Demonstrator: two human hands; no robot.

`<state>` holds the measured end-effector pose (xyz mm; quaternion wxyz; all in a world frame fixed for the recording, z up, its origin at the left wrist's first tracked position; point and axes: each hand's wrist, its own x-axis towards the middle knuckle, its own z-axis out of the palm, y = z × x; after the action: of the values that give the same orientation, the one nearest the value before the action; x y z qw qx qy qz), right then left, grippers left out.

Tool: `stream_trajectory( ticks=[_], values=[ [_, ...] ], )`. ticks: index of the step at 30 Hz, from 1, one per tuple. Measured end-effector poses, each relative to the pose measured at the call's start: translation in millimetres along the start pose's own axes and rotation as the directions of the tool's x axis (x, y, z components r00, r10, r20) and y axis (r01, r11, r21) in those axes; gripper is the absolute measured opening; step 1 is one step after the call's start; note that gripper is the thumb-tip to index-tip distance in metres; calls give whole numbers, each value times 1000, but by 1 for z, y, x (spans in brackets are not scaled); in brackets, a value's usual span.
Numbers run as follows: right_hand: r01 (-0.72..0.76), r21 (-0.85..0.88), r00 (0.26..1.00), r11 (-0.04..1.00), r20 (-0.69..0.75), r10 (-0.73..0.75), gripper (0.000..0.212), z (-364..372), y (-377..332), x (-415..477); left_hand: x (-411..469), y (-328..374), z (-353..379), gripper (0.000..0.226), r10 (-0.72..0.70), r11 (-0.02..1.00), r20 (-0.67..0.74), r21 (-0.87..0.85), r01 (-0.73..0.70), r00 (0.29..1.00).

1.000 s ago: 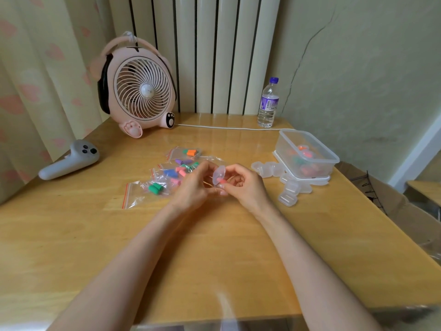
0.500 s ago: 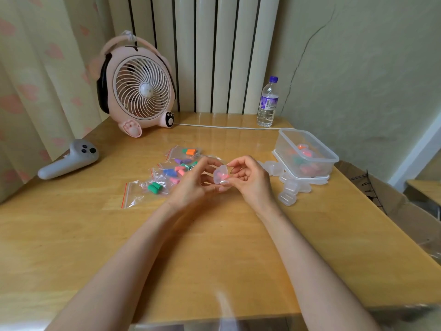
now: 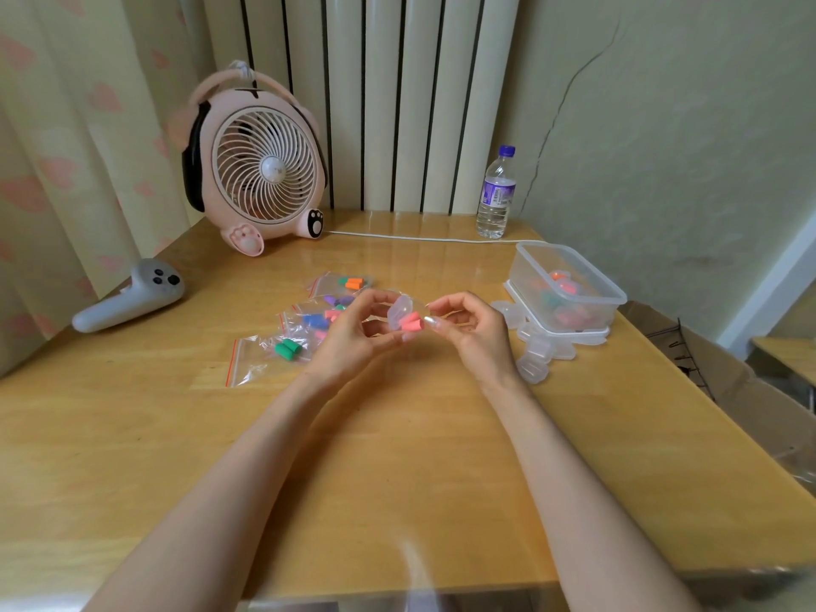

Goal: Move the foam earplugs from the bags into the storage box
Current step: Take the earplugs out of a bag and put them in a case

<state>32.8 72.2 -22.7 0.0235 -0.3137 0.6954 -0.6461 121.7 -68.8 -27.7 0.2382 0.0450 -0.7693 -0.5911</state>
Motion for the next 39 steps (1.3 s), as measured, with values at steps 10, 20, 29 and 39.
stream_trajectory(
  ticks=[10, 20, 29, 39],
  values=[
    [-150, 76, 987, 986, 72, 144, 16, 4, -3, -3, -2, 6, 2, 40, 15, 999, 61, 27, -16, 998],
    [-276, 188, 948, 942, 212, 236, 21, -2, -6, -5, -3, 5, 0, 41, 53, 998, 49, 29, -54, 997],
    [-367, 210, 918, 906, 237, 317, 23, 2, -7, -7, -2, -3, 2, 41, 33, 994, 116, 97, -44, 993],
    [-329, 161, 944, 931, 52, 325, 22, -1, 0, -3, 9, -20, -17, 19, 125, 770, -409, 614, 172, 904]
  ],
)
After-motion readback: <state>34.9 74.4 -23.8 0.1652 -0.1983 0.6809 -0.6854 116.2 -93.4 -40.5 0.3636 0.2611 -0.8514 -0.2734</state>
